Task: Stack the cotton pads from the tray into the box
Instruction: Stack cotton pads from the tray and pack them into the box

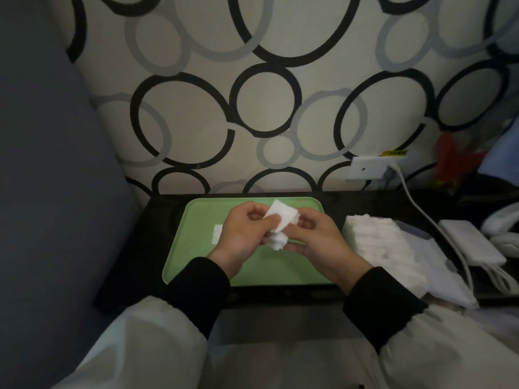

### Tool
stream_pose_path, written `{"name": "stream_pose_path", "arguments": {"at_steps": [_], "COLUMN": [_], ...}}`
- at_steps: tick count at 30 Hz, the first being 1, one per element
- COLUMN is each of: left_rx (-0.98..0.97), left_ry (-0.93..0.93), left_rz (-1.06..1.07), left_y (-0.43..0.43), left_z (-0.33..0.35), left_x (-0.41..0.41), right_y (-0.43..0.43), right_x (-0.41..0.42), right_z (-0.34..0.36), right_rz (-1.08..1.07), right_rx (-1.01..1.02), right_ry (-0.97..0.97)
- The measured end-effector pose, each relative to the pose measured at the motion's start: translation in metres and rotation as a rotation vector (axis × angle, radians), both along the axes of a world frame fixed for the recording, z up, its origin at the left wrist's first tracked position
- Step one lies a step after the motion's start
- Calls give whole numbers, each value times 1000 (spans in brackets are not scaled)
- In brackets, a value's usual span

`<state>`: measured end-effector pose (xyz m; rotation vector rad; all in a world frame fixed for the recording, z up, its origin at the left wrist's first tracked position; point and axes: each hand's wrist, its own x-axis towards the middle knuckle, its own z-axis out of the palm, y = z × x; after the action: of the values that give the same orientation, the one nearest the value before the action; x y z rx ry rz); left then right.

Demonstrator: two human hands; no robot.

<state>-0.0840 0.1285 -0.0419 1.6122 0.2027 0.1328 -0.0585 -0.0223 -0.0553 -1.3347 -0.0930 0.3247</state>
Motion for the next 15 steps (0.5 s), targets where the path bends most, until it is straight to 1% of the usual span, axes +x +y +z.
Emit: {"name": "stream_pose_path", "arguments": {"at_steps": [4, 7, 9, 11, 13, 15], "left_rx": [101, 79, 40, 38, 103, 102], "left_ry": [-74, -49, -5, 23, -8, -43], "left_rz": [19, -11, -77, -142, -182, -218], "left_y": [-24, -48, -62, -77, -95, -107], "left_z": [0, -4, -6, -7, -9, -7], "left_x": [1, 4, 6, 8, 11, 15], "right_y": [-25, -50, -68, -86, -110, -133], "right_x": [-5, -8, -7, -7, -6, -4], "right_z": [10, 15, 16, 15, 13, 10], "right_rz": [1, 5, 4, -4, 7, 50], "right_rx": [71, 188, 206, 94, -39, -105], "right_ry": [34, 124, 142, 91, 41, 28]}}
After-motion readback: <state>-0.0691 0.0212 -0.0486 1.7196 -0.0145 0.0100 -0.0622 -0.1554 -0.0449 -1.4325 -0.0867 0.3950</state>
